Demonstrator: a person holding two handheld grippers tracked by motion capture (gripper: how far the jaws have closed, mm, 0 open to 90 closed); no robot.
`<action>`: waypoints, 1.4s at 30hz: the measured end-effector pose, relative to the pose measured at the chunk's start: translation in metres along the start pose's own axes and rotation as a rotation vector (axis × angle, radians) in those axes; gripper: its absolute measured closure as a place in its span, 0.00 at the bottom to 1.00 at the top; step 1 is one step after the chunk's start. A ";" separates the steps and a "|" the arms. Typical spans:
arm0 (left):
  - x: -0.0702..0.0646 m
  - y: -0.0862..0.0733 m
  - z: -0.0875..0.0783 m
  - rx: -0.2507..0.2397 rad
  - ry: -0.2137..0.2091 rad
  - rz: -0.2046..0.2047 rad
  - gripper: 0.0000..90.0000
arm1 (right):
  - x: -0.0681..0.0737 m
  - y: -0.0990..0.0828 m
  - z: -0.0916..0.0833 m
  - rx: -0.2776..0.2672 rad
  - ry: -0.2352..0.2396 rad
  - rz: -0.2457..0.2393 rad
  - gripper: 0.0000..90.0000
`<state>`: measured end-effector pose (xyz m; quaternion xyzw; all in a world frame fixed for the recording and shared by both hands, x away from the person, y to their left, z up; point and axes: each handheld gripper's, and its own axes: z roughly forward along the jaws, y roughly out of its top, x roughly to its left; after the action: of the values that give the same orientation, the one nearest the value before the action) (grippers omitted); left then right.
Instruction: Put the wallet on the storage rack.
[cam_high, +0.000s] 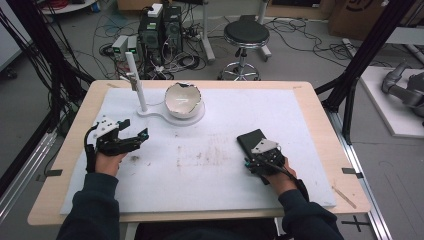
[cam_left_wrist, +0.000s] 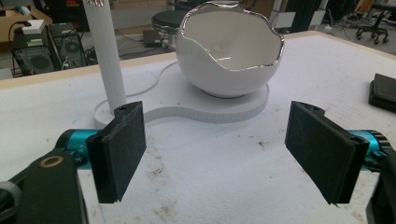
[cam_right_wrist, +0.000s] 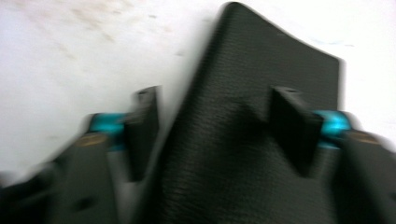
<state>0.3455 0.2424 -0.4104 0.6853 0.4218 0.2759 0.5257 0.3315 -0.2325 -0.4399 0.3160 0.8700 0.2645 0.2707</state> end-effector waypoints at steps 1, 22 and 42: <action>0.000 0.000 0.000 0.001 -0.001 -0.002 0.23 | -0.001 0.000 0.000 -0.001 0.005 0.015 0.48; 0.006 -0.003 -0.001 0.003 0.007 -0.030 0.23 | -0.032 0.004 -0.044 -0.180 0.090 0.141 0.93; 0.005 -0.003 -0.002 0.004 0.006 -0.027 0.23 | -0.063 -0.011 -0.049 -0.316 0.165 0.373 0.76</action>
<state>0.3458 0.2480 -0.4132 0.6797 0.4332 0.2703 0.5267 0.3366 -0.2980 -0.3927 0.4021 0.7636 0.4675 0.1915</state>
